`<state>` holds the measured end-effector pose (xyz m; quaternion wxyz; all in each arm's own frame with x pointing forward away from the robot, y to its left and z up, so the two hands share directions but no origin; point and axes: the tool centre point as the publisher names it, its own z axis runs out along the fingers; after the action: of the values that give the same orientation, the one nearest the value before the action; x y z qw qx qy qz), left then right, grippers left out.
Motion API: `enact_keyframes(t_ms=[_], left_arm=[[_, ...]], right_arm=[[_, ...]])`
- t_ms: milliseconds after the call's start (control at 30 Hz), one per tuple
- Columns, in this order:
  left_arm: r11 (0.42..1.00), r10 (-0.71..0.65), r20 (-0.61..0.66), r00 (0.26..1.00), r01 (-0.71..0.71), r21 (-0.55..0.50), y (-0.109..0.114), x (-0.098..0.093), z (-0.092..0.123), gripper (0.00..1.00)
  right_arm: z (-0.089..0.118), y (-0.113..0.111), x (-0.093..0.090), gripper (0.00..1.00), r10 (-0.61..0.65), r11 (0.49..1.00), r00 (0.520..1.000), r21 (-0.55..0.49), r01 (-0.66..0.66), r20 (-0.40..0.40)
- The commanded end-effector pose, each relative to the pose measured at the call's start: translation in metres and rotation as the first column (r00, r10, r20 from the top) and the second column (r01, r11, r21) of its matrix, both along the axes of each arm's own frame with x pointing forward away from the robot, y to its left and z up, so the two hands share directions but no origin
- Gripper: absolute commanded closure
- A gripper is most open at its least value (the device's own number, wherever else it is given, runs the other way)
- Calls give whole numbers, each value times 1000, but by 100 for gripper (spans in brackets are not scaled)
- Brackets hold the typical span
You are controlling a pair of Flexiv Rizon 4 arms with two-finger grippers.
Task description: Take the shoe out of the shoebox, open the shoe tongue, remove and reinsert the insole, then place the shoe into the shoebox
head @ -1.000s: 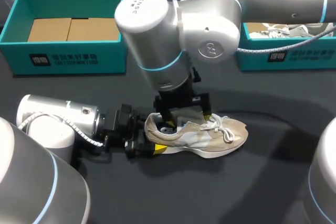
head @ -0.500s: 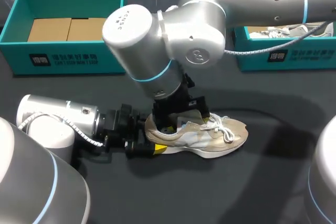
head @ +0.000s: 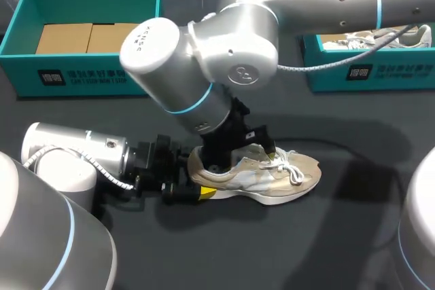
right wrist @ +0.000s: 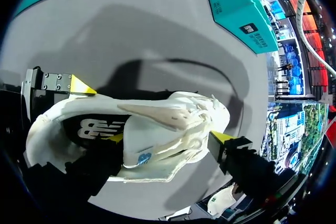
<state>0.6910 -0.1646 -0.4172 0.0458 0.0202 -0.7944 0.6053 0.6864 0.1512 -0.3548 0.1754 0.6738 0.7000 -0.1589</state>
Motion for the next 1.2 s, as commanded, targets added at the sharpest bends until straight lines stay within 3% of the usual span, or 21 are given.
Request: enact_keyframes(t_ms=[33, 300, 567, 700, 733, 833, 967, 1033, 1067, 1200], left_arm=[[1000, 2, 1, 1000, -2, 1, -1, -1, 0, 100], [1000, 2, 1, 1000, -2, 1, -1, -1, 0, 100], [1000, 2, 1, 1000, -2, 1, -1, -1, 0, 100], [1000, 2, 1, 1000, -2, 1, -1, -1, 0, 100], [1000, 2, 1, 1000, -2, 1, -1, -1, 0, 100], [1000, 2, 1, 1000, -2, 1, -1, -1, 0, 100], [1000, 2, 1, 1000, -2, 1, -1, -1, 0, 100], [1000, 2, 1, 1000, -2, 1, -1, -1, 0, 100], [1000, 2, 1, 1000, -2, 1, -1, -1, 0, 100], [1000, 2, 1, 1000, -2, 1, -1, -1, 0, 100]], right_arm=[[3, 0, -4, 18, -323, 946, 931, 22, 324, 171], [12, -1, -8, 26, -366, 930, 917, 30, 366, 158], [15, 6, -14, 57, -405, 914, 904, 42, 403, 137], [19, 3, -14, 78, -412, 911, 904, 47, 410, 113], [20, 1, -13, 87, -407, 913, 908, 51, 404, 95], [24, -10, -10, 100, -367, 928, 929, 90, 362, 40], [33, -35, -6, 100, -258, 951, 966, 182, 252, 12], [33, -50, -5, 100, -148, 944, 989, 298, 143, -4], [32, -62, -8, 100, -173, 912, 985, 378, 157, 8], [32, -62, -8, 100, -173, 912, 985, 378, 157, 8]])
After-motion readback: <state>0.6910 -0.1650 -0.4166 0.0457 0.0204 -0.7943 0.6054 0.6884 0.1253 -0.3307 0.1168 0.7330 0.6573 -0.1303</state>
